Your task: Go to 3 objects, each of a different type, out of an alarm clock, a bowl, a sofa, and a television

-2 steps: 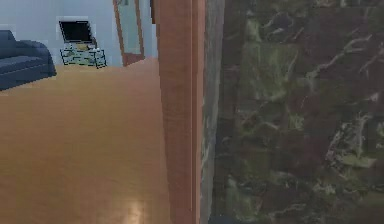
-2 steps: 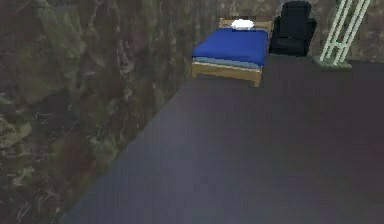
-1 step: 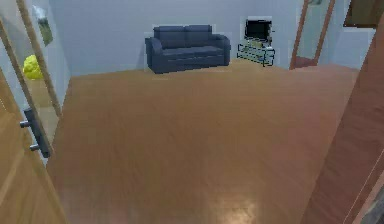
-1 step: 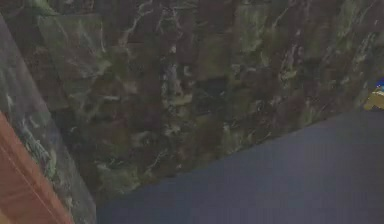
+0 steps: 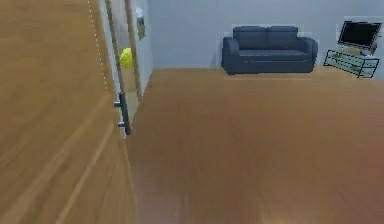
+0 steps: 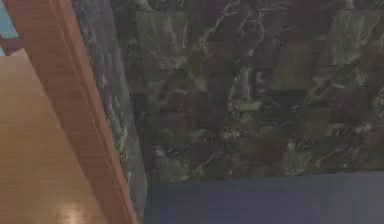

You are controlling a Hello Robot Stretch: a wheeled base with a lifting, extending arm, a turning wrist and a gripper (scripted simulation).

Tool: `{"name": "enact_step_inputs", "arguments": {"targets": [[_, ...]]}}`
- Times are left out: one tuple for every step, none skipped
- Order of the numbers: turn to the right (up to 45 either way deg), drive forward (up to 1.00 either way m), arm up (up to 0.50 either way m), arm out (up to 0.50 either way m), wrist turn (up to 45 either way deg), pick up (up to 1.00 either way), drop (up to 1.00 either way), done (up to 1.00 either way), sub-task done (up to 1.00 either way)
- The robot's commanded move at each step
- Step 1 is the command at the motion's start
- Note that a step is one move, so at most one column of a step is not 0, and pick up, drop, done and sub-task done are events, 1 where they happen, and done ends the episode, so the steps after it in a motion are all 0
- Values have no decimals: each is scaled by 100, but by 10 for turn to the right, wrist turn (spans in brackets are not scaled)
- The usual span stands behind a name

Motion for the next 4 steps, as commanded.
{"name": "enact_step_inputs", "arguments": {"targets": [[0,70,0,0,0,0,0,0,0],[0,55,0,0,0,0,0,0,0],[-120,0,0,0,0,0,0,0,0],[0,100,0,0,0,0,0,0,0]]}}
